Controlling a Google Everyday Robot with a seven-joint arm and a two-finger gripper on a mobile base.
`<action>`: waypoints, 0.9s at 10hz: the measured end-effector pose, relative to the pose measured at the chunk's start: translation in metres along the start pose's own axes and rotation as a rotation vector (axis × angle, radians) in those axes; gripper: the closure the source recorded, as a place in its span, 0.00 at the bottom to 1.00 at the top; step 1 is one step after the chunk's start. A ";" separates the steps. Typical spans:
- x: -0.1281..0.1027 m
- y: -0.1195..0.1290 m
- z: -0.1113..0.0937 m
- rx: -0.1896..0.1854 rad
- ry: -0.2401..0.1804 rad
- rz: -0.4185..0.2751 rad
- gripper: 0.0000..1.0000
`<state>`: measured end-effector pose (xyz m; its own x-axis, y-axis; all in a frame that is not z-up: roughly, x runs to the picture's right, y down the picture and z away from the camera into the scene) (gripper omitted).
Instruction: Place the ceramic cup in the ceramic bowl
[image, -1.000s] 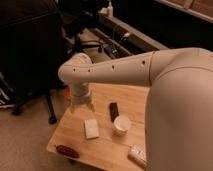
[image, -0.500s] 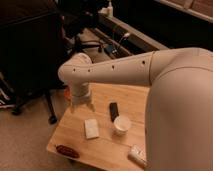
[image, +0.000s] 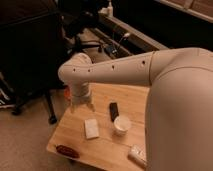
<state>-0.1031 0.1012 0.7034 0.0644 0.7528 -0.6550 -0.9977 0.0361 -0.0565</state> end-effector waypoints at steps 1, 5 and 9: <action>0.000 0.000 0.000 0.000 0.000 0.000 0.35; 0.000 0.000 0.000 0.000 0.000 0.000 0.35; -0.001 -0.011 0.004 0.022 -0.012 0.014 0.35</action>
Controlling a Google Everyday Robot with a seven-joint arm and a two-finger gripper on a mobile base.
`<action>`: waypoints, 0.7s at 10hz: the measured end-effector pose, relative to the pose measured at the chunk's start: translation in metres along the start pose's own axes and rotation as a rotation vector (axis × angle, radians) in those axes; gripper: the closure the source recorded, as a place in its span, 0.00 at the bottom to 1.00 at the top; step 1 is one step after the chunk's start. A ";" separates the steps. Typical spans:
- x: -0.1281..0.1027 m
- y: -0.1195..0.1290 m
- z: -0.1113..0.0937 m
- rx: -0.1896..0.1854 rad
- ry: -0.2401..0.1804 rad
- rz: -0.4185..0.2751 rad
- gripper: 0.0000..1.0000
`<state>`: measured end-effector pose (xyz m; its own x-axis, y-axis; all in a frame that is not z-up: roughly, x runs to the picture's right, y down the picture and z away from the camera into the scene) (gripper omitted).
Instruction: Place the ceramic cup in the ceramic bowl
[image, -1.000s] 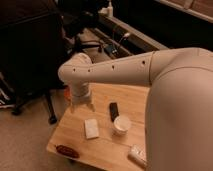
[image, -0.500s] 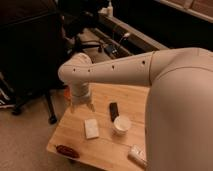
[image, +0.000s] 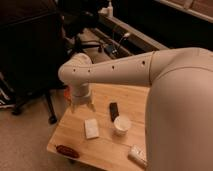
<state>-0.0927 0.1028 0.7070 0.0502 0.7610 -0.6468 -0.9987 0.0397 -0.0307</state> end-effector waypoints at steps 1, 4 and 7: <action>-0.001 -0.013 0.004 0.010 -0.015 0.017 0.35; 0.011 -0.067 0.022 0.018 -0.038 0.121 0.35; 0.032 -0.144 0.032 0.038 -0.052 0.280 0.35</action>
<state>0.0528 0.1425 0.7152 -0.2266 0.7777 -0.5864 -0.9730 -0.1533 0.1726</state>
